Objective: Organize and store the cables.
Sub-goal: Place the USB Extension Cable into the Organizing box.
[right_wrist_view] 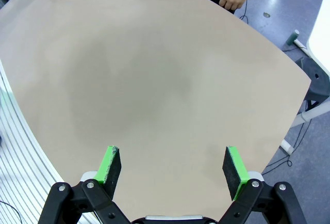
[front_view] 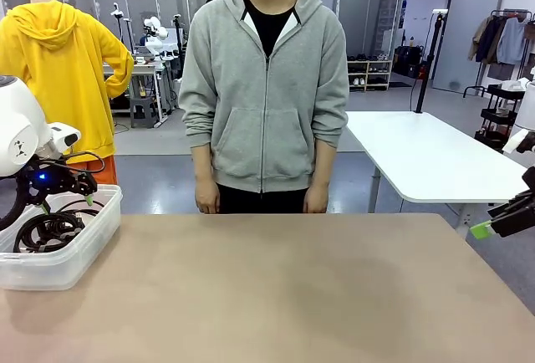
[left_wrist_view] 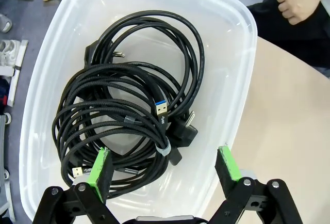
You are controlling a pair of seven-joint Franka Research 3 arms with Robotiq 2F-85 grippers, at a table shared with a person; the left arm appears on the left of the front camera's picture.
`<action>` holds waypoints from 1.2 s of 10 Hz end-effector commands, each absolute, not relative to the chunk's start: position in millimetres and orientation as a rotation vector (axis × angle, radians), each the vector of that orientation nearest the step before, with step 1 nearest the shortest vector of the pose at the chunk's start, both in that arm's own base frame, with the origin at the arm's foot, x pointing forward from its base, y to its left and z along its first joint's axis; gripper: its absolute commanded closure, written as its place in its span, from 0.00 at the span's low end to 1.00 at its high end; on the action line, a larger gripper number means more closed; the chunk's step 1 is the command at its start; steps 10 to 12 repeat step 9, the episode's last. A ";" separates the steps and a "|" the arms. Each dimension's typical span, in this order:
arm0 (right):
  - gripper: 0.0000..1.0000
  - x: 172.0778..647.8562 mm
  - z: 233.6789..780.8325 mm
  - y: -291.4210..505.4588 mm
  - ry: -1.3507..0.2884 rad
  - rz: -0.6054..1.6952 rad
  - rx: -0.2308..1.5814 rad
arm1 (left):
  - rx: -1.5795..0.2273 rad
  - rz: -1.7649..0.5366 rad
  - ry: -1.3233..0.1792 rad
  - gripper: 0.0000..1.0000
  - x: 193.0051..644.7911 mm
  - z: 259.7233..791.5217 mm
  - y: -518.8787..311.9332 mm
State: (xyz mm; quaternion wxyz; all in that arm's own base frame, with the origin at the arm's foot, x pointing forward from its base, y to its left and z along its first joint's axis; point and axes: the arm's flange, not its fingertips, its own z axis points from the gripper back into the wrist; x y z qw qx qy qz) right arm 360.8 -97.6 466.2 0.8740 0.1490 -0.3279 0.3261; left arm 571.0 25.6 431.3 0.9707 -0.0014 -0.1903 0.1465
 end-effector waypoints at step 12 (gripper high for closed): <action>0.00 359.8 467.9 -97.6 -0.674 0.683 0.308 | -0.002 0.297 -0.385 0.00 572.8 431.1 26.4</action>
